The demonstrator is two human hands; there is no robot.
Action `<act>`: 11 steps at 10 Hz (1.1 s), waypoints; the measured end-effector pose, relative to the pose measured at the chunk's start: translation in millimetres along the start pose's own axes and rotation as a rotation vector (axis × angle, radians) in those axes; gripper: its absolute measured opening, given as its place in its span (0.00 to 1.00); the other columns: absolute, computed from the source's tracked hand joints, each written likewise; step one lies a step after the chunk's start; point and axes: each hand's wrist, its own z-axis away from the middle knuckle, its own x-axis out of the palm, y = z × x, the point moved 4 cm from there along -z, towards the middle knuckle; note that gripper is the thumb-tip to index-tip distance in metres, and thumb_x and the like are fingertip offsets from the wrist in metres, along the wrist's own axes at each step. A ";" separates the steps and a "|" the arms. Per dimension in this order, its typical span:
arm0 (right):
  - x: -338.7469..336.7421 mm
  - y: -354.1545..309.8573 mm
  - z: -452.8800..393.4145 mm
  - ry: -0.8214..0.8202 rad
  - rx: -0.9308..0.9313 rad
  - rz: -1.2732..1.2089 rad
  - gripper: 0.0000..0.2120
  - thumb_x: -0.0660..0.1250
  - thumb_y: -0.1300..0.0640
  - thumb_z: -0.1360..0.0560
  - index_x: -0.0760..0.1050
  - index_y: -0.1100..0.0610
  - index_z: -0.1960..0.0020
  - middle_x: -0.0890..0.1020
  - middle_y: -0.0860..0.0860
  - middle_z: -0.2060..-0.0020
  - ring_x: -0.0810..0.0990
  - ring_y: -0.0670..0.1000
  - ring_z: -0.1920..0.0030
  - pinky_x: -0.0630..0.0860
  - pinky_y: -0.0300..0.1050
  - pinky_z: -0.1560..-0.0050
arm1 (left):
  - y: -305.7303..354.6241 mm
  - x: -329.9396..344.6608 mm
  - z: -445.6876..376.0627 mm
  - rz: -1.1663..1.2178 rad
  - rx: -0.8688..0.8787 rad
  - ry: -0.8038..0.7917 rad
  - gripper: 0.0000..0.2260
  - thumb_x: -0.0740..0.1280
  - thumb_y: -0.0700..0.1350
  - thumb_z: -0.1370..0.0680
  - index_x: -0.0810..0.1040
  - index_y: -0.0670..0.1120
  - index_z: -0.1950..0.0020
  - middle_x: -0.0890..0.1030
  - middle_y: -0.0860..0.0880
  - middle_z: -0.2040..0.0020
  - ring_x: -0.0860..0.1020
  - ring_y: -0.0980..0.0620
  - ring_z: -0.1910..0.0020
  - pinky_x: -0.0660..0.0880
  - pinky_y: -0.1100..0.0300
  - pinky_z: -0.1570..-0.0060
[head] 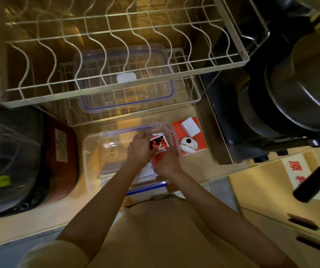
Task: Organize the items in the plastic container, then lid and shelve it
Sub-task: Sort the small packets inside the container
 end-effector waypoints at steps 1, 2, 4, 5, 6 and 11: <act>9.2 -0.6 -2.4 0.052 0.007 0.166 0.12 0.61 0.59 0.23 0.75 0.65 0.44 0.79 0.60 0.44 0.76 0.58 0.40 0.70 0.48 0.38 | 0.2 3.4 -3.2 -0.052 0.022 0.025 0.24 0.69 0.53 0.29 0.73 0.48 0.35 0.71 0.45 0.33 0.69 0.44 0.34 0.73 0.50 0.40; 10.6 0.3 -6.1 0.162 0.020 0.175 0.17 0.57 0.61 0.22 0.67 0.64 0.34 0.71 0.59 0.35 0.71 0.57 0.35 0.68 0.50 0.33 | -1.1 3.5 -3.4 -0.067 0.028 0.047 0.25 0.69 0.56 0.30 0.73 0.47 0.35 0.73 0.44 0.35 0.70 0.43 0.37 0.74 0.50 0.43; 13.6 -3.1 -9.0 0.174 -0.007 0.249 0.24 0.61 0.60 0.23 0.59 0.65 0.30 0.67 0.61 0.33 0.71 0.57 0.36 0.71 0.49 0.34 | -7.3 2.4 2.4 -0.032 -0.001 0.079 0.25 0.70 0.50 0.28 0.70 0.44 0.34 0.70 0.43 0.33 0.70 0.42 0.37 0.72 0.47 0.41; 6.9 -6.2 -10.0 0.150 -0.025 0.314 0.27 0.62 0.60 0.23 0.57 0.67 0.29 0.65 0.63 0.33 0.70 0.58 0.35 0.73 0.49 0.36 | -14.0 0.7 5.0 0.034 -0.031 0.106 0.21 0.70 0.47 0.29 0.73 0.43 0.38 0.73 0.42 0.36 0.73 0.42 0.39 0.72 0.47 0.42; 3.4 -7.6 -13.7 0.160 -0.040 0.292 0.25 0.63 0.58 0.25 0.61 0.65 0.31 0.66 0.63 0.33 0.71 0.60 0.37 0.73 0.52 0.38 | -17.3 -4.5 7.7 0.096 -0.047 0.156 0.16 0.70 0.44 0.29 0.73 0.42 0.43 0.76 0.41 0.41 0.76 0.41 0.43 0.74 0.47 0.46; -38.0 -30.6 11.8 0.318 -0.246 0.111 0.15 0.64 0.57 0.24 0.71 0.57 0.38 0.81 0.57 0.49 0.81 0.59 0.48 0.78 0.53 0.48 | -38.1 -28.0 36.3 0.728 -0.378 0.156 0.13 0.69 0.39 0.27 0.75 0.42 0.44 0.83 0.40 0.47 0.81 0.45 0.56 0.81 0.49 0.55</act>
